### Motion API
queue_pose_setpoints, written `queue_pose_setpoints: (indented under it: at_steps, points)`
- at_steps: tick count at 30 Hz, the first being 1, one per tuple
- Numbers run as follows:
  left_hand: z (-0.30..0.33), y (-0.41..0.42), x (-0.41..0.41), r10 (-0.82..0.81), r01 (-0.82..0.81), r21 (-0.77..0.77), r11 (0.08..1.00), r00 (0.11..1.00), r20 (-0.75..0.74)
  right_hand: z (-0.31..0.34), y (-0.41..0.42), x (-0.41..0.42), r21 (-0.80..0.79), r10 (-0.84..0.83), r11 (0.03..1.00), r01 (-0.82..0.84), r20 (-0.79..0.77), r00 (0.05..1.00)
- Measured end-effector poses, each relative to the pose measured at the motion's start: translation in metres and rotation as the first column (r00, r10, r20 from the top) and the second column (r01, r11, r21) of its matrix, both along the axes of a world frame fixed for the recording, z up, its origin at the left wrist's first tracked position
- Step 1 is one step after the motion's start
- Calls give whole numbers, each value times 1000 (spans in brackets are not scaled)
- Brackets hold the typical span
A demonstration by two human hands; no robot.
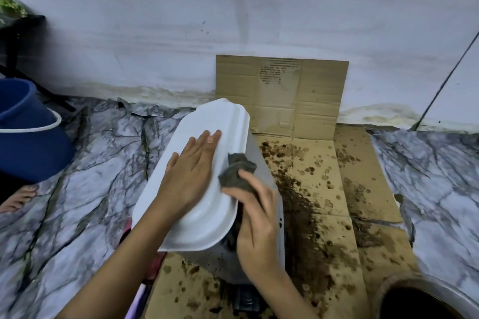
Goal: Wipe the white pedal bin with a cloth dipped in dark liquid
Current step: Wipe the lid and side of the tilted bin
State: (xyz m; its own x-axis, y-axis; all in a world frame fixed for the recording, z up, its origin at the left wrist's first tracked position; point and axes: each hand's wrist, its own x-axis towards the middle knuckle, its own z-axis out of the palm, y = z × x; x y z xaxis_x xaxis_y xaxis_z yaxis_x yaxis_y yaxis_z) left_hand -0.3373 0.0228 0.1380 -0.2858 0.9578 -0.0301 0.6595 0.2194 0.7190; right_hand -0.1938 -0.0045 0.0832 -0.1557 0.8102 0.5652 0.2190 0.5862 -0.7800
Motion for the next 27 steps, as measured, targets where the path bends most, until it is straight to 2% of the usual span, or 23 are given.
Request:
queue_pose_setpoints:
  at_steps: [2, 5, 9, 11, 15, 17, 19, 23, 27]
  points:
    - [0, 0, -1, 2, -2, 0, 1000, 1000, 5, -11, -9, -2, 3, -28, 1000, 28, -104, 994]
    - [-1, -2, -1, -2, 2, 7, 1000, 1000, 7, -15, 0, -8, -118, -115, 989, 93, -200, 973]
    - [5, -4, -4, 22, -21, -5, 1000, 999, 47, -10, 33, -10, -303, -32, 953, 4, -87, 996]
    - [7, -6, -7, 29, -28, -18, 999, 998, 63, -12, 30, -12, -333, -20, 943, -9, -85, 996]
    - [9, -8, -7, 33, -32, -18, 999, 997, 73, -19, -4, -14, -246, -92, 969, 31, -240, 966]
    - [10, -7, -5, 30, -29, -16, 999, 998, 64, -20, -7, -15, -144, -53, 989, 19, -234, 971]
    - [11, -7, -4, 26, -24, -23, 999, 998, 66, -18, 0, -19, -125, 15, 991, -43, -219, 976]
    - [13, -10, -5, 28, -26, -21, 999, 996, 88, -8, 57, -37, -294, 163, 929, -226, -226, 961]
    - [16, -11, -3, 14, -12, -30, 999, 997, 80, -4, 150, -56, -496, 133, 846, -193, -154, 979]
